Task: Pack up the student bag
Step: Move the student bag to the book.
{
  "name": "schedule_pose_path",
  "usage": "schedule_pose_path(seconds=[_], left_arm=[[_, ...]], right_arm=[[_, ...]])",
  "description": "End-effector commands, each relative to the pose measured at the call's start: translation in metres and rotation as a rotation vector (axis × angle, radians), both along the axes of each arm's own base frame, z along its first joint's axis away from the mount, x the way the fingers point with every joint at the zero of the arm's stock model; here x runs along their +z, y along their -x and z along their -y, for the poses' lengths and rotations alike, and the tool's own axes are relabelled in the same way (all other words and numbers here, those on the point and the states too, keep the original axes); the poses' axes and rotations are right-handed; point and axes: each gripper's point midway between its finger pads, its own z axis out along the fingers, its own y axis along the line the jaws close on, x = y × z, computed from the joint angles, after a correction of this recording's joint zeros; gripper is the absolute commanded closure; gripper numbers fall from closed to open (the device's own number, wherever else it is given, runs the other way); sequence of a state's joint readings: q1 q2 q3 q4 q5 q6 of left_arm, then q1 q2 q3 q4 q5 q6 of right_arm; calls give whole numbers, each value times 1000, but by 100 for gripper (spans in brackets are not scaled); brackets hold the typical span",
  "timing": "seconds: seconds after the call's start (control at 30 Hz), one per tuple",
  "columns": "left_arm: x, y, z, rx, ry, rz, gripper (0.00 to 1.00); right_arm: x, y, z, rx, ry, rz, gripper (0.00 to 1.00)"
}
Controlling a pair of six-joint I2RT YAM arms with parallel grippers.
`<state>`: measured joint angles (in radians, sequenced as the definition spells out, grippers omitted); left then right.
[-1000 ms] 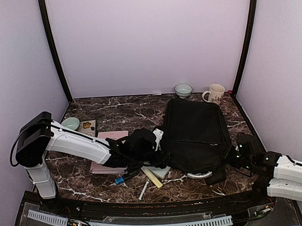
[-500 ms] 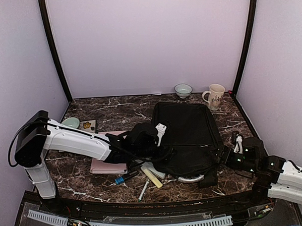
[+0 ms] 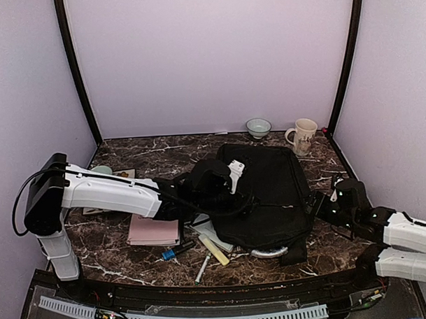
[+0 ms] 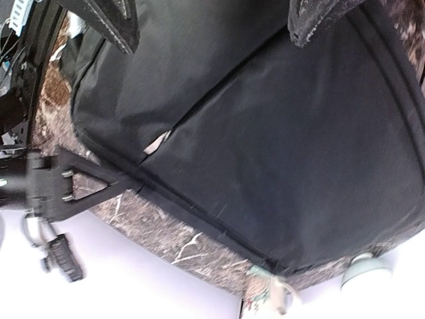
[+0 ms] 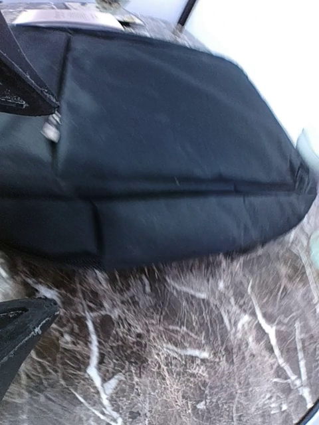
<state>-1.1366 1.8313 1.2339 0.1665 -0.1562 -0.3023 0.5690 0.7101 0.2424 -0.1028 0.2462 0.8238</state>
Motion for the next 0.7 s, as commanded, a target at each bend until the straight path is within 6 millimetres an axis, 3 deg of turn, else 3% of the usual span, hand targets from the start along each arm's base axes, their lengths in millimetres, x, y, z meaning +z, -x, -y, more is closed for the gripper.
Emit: schedule_pose_path(seconds=[0.0, 0.2, 0.3, 0.4, 0.67], left_arm=[[0, 3, 19, -63, -26, 8, 21], [9, 9, 52, -164, -59, 124, 21], [8, 24, 73, -298, -124, 249, 19], [-3, 34, 88, -424, -214, 380, 18], [-37, 26, 116, -557, -384, 493, 21]], right_arm=[[7, -22, -10, 37, -73, 18, 4], [-3, -25, -16, 106, -168, 25, 5], [-6, -24, -17, 122, -188, 22, 7], [-12, -22, -13, 110, -188, 13, 11], [-19, -20, -8, 97, -189, 10, 21]])
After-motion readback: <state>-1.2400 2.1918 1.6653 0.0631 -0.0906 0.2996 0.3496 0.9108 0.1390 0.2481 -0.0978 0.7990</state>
